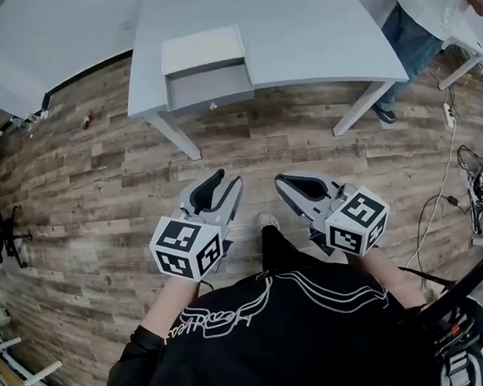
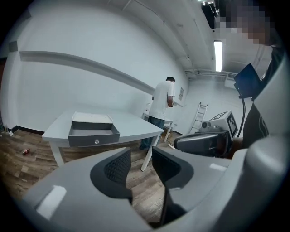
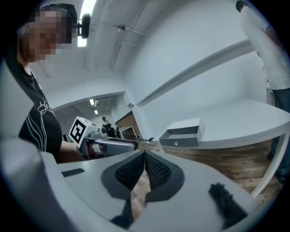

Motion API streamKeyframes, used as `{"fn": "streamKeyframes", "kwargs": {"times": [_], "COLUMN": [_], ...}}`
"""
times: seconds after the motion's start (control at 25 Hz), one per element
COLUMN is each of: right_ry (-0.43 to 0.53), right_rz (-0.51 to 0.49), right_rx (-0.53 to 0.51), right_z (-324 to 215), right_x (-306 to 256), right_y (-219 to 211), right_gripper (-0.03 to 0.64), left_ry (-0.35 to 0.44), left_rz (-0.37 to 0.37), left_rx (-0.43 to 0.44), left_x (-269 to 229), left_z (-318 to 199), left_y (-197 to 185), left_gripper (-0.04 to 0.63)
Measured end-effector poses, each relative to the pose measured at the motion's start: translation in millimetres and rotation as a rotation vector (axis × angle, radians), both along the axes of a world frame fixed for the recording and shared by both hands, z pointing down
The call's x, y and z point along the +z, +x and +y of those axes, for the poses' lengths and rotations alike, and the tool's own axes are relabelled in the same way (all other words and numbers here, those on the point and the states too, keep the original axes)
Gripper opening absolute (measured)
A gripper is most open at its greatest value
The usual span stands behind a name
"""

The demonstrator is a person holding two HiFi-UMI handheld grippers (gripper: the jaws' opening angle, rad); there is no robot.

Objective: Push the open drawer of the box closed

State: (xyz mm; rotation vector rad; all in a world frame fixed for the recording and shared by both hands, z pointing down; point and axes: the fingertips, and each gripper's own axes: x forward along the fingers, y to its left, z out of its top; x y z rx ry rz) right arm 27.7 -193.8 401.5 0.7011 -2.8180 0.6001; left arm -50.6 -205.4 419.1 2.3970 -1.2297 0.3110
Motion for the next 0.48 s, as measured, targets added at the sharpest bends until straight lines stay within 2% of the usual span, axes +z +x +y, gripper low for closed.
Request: {"fn": "streamKeyframes", "kwargs": {"times": [0.12, 0.24, 0.48], "right_ry": [-0.007, -0.008, 0.010], "right_rz": [0.009, 0.026, 0.060], "right_rx": [-0.031, -0.063, -0.079], "right_z": [-47, -87, -130], "right_x": [11, 18, 24], "right_y": [1, 1, 2], "right_gripper": [0.009, 0.009, 0.009], "left_ry": [-0.019, -0.044, -0.105], "left_rz": [-0.053, -0.099, -0.122], "left_rx": [-0.030, -0.098, -0.219], "left_x": [17, 35, 68], "left_z": [-48, -86, -127], "left_y": [-1, -10, -35], "left_gripper": [0.146, 0.147, 0.147]}}
